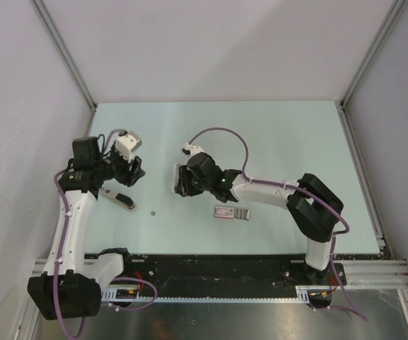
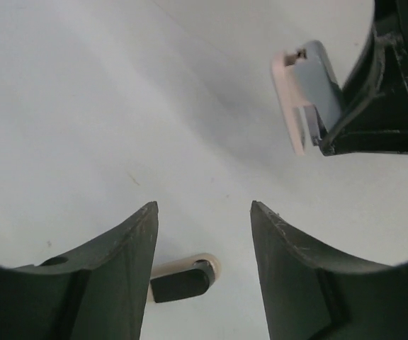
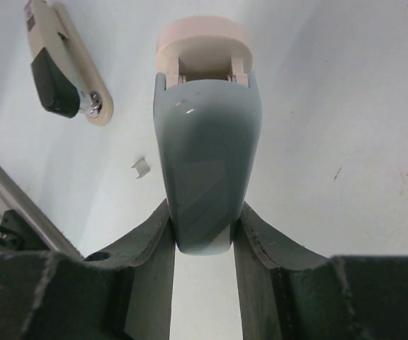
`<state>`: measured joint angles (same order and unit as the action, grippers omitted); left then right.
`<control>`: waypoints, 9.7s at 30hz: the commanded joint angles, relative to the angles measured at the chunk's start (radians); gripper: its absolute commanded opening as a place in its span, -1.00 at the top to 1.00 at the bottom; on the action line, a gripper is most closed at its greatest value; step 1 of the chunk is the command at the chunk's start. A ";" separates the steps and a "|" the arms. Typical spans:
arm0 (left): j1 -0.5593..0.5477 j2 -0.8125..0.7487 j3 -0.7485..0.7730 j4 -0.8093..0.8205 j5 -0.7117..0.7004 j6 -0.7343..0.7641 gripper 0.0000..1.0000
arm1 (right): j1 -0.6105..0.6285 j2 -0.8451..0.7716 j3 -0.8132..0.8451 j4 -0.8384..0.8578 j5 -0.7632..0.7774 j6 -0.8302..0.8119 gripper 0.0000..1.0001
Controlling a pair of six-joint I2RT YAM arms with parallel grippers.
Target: Unload the staples from the stapler
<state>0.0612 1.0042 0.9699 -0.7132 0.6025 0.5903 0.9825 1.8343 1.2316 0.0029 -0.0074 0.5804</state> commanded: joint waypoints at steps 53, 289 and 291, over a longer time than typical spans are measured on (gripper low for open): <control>0.365 0.037 0.242 -0.100 0.031 -0.304 -0.99 | 0.187 0.286 0.748 -0.481 0.044 -0.449 -0.26; -0.035 0.007 0.171 -0.149 -0.326 -0.299 -0.92 | -0.260 -0.072 0.291 -0.661 0.341 -0.175 -0.98; -0.086 0.030 0.157 -0.113 -0.309 -0.320 -0.97 | -0.234 -0.006 0.364 -0.728 0.326 -0.171 -0.99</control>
<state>0.0452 1.0222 1.0946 -0.8921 0.2024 0.3260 0.6922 1.7195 1.4662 -0.5709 0.2840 0.4194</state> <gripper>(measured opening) 0.968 0.991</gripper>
